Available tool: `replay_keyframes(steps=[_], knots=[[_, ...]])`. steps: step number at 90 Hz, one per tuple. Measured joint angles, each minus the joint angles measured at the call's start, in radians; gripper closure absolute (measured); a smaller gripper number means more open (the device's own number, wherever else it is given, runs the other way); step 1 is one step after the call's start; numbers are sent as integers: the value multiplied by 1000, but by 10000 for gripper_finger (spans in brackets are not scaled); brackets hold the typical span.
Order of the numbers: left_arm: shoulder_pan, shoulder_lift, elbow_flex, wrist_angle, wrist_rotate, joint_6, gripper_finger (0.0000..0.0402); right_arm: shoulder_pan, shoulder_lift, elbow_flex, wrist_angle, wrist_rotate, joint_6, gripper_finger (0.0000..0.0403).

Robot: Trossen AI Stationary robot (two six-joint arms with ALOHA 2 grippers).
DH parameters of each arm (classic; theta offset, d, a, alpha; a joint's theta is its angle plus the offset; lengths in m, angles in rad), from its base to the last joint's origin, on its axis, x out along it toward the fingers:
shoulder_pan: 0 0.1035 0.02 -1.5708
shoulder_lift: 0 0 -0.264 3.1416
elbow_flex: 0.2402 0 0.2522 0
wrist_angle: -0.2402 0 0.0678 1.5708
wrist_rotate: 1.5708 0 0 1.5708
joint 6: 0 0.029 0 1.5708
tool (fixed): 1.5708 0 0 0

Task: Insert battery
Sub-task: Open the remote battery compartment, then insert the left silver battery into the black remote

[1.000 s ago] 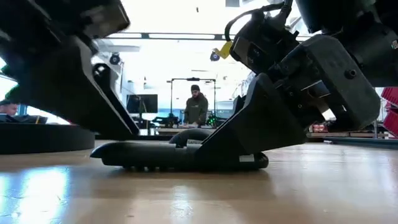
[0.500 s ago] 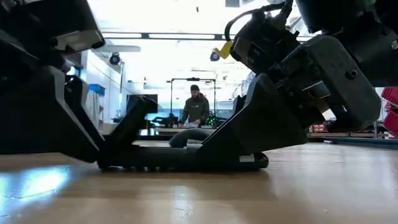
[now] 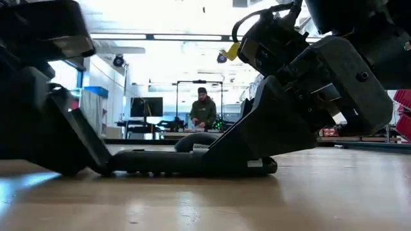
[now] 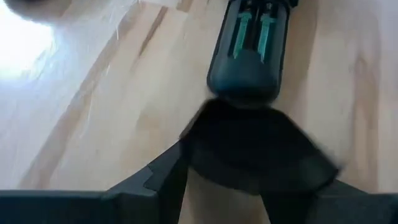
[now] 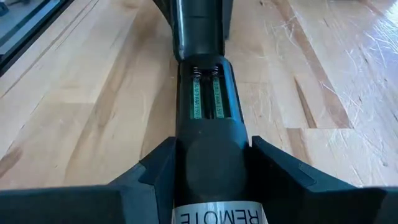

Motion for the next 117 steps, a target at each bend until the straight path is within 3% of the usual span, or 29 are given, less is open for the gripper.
replay_keyframes(steps=[27,43,62,88,102,117], knots=[[-107,-143,-3,-374,27,-278,245,1,-2,0,-1,0,4,254],[-124,-212,-3,-466,-91,-321,245,2,-13,-1,-15,2,4,254],[-121,-230,-3,-316,-289,-177,245,3,-18,-1,-15,2,18,240],[-99,-228,-3,75,-523,190,245,2,-54,-5,-39,-7,17,172],[-48,-226,-2,160,-622,338,245,-12,-196,-3,-86,-10,-60,163],[37,-226,-2,173,-660,403,245,-55,-409,-3,-305,0,-89,163]])
